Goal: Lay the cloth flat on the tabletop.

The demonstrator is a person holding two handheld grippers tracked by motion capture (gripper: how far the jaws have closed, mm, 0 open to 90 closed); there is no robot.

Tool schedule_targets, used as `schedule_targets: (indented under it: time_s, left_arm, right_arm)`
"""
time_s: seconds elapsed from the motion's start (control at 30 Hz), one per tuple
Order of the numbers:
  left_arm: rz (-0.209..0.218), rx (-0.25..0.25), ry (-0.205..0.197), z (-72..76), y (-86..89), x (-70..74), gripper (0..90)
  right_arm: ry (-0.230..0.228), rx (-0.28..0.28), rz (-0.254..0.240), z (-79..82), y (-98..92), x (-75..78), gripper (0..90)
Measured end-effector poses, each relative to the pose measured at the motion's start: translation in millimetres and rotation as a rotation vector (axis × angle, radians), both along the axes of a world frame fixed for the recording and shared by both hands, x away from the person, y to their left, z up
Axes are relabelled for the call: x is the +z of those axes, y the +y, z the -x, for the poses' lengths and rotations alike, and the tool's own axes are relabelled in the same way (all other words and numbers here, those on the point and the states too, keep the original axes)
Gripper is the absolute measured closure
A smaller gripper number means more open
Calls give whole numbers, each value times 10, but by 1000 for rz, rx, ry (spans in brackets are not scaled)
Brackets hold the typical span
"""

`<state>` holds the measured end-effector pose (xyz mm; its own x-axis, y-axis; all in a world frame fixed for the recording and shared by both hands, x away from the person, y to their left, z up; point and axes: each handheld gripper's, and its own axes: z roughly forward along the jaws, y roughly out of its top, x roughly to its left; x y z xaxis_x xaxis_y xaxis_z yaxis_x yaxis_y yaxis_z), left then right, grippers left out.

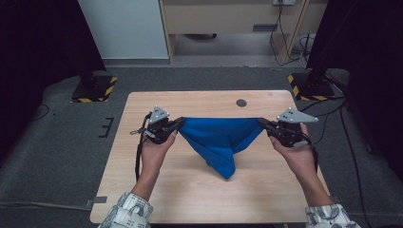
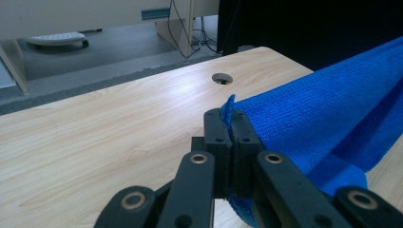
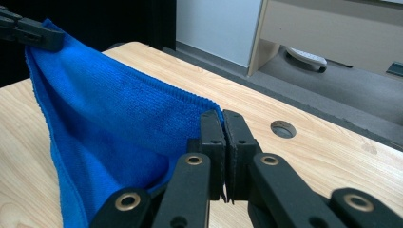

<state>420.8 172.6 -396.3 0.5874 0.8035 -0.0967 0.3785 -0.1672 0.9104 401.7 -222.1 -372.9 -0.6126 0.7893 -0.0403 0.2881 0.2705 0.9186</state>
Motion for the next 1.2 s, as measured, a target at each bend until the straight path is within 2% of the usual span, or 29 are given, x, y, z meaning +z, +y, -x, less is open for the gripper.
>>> schedule_targets:
  time_s: [0.13,0.4,0.57,0.8,0.97,1.13,1.2]
  left_arm:
    - [-2,-5,-20,53,-5,46,879]
    - [12,-17,-34,116,10,99,879]
    - [-10,-32,-43,160,3,131,879]
    - [2,-42,-51,228,19,168,879]
    - [0,-57,-71,347,40,246,879]
    - [5,-79,-106,567,83,435,878]
    - [18,-84,-104,641,90,505,877]
  right_arm:
    - [-7,5,1,42,-16,22,881]
    - [-20,6,-11,89,-26,69,881]
    - [-30,9,-13,167,-38,104,881]
    - [-30,16,-15,219,-60,93,881]
    - [-51,40,-38,414,-90,188,881]
    - [-95,70,-16,681,-96,367,880]
    - [-103,75,-9,750,-100,449,880]
